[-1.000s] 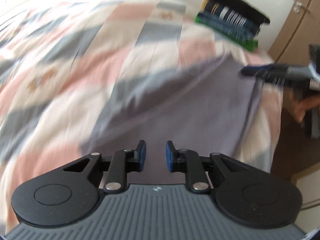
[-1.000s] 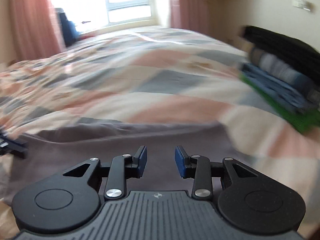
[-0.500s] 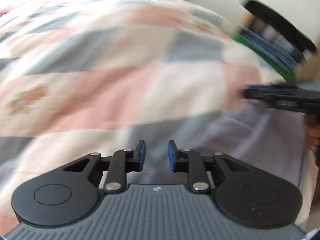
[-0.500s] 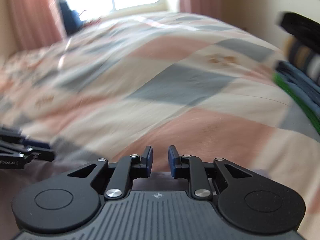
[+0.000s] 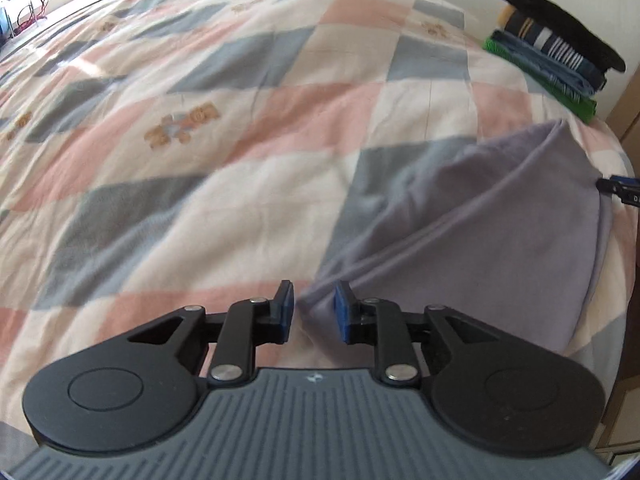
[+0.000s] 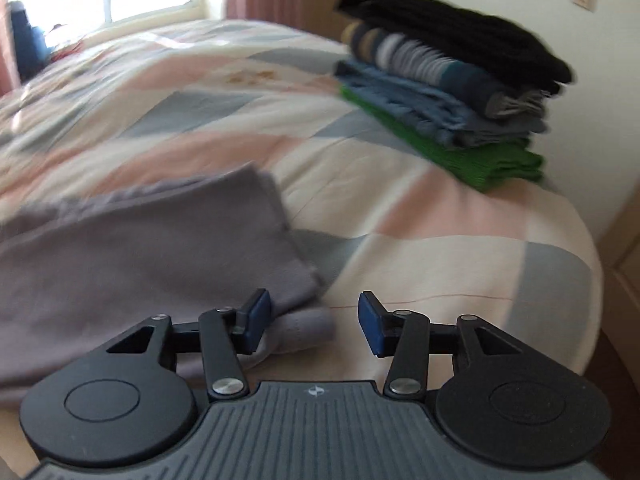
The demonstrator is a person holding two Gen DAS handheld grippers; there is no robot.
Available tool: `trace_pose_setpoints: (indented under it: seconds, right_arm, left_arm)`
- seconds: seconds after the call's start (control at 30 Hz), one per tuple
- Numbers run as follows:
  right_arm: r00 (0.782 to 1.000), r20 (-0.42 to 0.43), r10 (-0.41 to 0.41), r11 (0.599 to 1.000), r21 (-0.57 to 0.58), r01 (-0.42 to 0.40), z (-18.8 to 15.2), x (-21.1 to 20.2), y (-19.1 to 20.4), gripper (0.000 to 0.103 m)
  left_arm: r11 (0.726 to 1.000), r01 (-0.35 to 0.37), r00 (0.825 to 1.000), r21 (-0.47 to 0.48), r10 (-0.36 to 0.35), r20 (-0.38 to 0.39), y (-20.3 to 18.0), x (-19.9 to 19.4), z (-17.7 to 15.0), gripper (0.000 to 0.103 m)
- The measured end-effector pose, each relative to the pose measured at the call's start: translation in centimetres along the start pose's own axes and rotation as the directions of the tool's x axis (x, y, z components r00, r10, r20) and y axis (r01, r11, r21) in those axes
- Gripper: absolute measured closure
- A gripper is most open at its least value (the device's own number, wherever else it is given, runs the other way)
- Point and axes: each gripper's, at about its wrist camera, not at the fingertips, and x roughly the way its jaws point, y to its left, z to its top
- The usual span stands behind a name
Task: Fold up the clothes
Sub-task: 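Move both open grippers over the folded grey trousers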
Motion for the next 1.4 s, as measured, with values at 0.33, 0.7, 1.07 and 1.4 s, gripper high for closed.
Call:
trace_pose_setpoints:
  seconds: [0.33,0.7,1.07,1.4]
  right_arm:
    - [0.989,-0.104,0.102,0.933,0.355,-0.059,-2.1,-9.4,10.3,0.048]
    - [0.954,-0.269,0.135,0.872,0.488,0.014,-5.7,-13.9,21.2,0.039]
    - [0.950,-0.299,0.094,0.894,0.446,0.052,-6.0,-15.1,24.9,0.030]
    - [0.917,-0.394,0.062,0.892,0.433,0.126,-6.8,-14.7,27.0,0.030]
  left_arm:
    - [0.979,0.050,0.981,0.198,-0.010,-0.196,-3.4,-1.6,2.9,0.078]
    - [0.947,-0.020,0.951,0.321,0.117,-0.285,-3.7,-3.0,2.3,0.067]
    - [0.938,0.027,0.958,0.346,0.075,-0.278,-3.1,-3.5,1.4,0.062]
    - [0.926,0.065,0.952,0.373,0.054,-0.301,-2.3,-3.2,-0.1,0.062]
